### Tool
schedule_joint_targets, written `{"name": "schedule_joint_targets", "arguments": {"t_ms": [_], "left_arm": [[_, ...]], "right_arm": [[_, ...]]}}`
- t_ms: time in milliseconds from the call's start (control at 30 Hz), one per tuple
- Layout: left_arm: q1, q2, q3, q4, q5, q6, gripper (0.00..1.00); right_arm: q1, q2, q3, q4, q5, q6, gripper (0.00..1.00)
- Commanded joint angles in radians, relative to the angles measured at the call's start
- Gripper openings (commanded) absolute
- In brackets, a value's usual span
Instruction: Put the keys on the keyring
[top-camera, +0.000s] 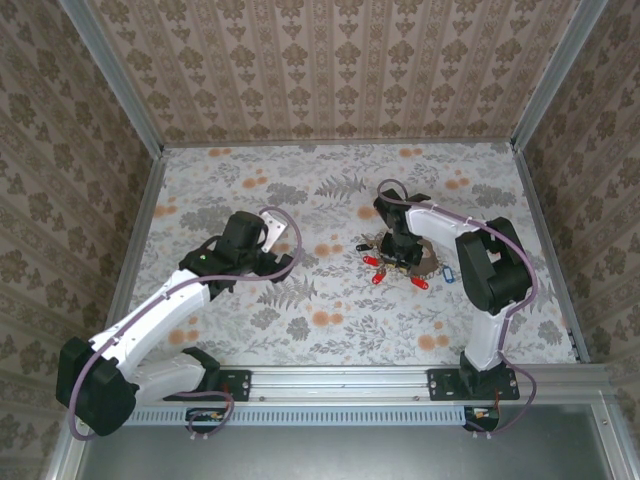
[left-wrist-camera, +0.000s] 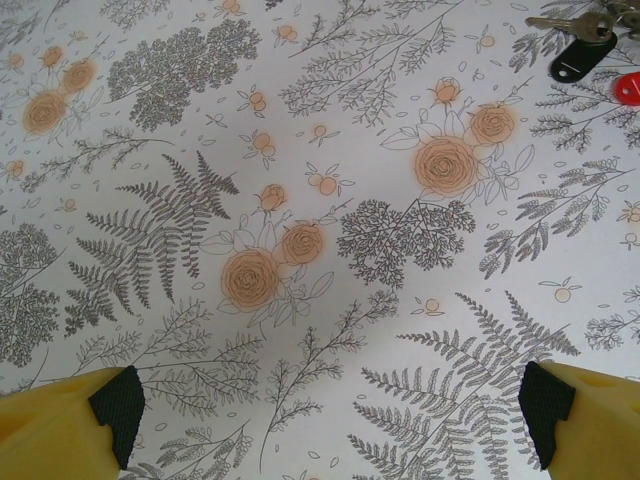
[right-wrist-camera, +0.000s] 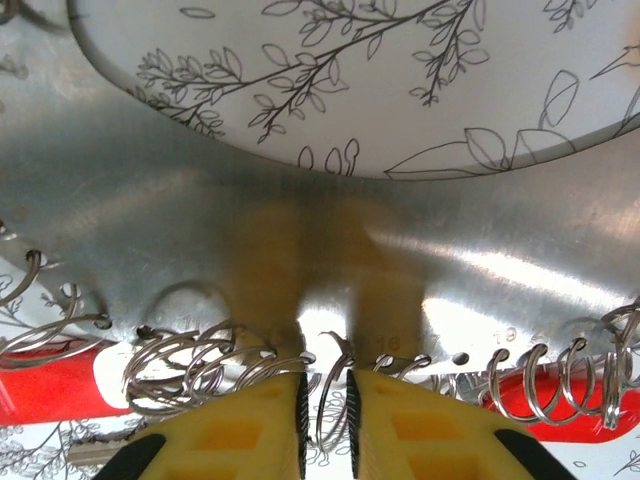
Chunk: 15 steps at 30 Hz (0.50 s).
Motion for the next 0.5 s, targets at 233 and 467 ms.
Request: {"name": "schedule_joint_targets", "arguments": {"t_ms": [233, 467], "left_arm": [[-0.015, -0.009, -0.007, -0.002, 0.013, 0.015, 1.0], [-0.032, -0.009, -0.039, 0.111, 0.136, -0.021, 0.98]], "right_arm": [[0.002, -0.019, -0.013, -0.023, 0.034, 0.022, 0.13], [0.001, -0.047, -0.027, -0.007, 0.012, 0.042, 0.0]]}}
